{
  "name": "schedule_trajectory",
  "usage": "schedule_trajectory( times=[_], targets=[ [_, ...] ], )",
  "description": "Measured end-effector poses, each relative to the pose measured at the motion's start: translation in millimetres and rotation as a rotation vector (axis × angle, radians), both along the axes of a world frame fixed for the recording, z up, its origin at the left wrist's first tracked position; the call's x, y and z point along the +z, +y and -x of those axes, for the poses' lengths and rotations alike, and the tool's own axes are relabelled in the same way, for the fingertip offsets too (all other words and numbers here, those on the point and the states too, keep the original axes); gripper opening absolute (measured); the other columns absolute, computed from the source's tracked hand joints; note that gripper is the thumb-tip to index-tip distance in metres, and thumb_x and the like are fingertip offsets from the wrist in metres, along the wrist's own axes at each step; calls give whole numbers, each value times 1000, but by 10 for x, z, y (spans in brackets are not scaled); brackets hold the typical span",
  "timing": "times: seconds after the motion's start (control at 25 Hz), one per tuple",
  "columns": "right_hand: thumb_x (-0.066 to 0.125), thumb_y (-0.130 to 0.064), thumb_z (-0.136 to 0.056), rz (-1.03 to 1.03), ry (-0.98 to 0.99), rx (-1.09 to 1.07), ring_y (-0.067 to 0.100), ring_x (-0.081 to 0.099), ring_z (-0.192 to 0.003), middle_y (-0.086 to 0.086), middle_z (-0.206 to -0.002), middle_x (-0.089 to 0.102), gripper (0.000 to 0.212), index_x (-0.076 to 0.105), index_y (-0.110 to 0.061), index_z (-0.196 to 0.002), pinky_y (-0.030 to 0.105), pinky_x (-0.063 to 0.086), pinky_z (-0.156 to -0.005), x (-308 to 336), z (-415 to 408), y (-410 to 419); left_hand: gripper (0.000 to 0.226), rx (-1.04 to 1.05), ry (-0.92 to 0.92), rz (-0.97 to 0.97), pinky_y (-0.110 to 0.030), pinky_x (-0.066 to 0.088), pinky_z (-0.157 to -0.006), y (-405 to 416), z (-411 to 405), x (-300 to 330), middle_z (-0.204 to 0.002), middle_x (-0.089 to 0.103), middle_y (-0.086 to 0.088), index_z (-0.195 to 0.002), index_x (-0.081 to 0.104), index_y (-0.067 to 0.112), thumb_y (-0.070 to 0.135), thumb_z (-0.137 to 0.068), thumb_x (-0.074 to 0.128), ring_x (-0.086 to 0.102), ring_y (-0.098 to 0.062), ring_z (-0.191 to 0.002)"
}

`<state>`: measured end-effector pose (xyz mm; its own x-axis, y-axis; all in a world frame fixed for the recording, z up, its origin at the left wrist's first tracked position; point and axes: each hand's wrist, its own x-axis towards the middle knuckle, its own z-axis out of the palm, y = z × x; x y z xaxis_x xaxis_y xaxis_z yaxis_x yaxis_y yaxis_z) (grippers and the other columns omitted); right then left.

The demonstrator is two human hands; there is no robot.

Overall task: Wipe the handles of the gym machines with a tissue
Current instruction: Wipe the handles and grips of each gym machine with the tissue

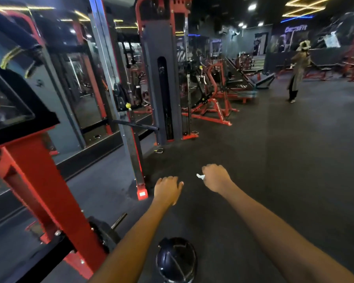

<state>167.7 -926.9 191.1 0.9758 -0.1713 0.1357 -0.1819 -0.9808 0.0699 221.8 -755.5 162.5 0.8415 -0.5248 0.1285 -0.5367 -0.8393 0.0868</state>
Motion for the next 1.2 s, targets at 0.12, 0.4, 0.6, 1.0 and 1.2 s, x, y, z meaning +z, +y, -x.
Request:
schedule_trajectory(
  times=[0.12,0.4,0.6,1.0,1.2],
  targets=[
    [51,-16,-90,-10,-31,79,25,55,-108,6,-115,58,25,57,-11,-113,34,40,-89,-28,-747,-513,41,52,-18,30,-33,36,-102,-481,-639,-55,-132,59,-5,-130,56,16,39,-103,36,53,-24,-122],
    [51,-16,-90,-54,-43,240,22,55,-105,5,-113,59,24,58,-12,-113,33,41,-91,-11,-2385,-1565,37,282,8,93,-37,40,-99,-1343,-1975,-80,-125,62,-5,-123,58,17,40,-102,37,56,-26,-116],
    [50,-16,-90,-82,-56,370,23,56,-104,6,-112,60,22,58,-12,-110,32,40,-88,-17,-3548,-1839,37,402,14,72,-36,39,-99,-1627,-2860,-75,-125,61,-5,-120,59,17,40,-102,36,55,-27,-117],
    [48,-21,-92,-45,-77,555,25,59,-100,8,-109,62,21,59,-10,-106,32,44,-83,-67,-5683,-1717,43,557,11,106,-32,33,-107,-1560,-4697,-211,-136,56,-3,-132,53,16,41,-104,32,51,-20,-125],
    [48,-28,-95,-93,-118,626,29,61,-99,10,-107,63,26,60,-8,-106,35,45,-80,103,-6558,-1520,45,592,-4,75,-31,32,-107,-1471,-5513,-148,-138,55,-2,-136,51,17,41,-104,33,50,-21,-126]
  ],
)
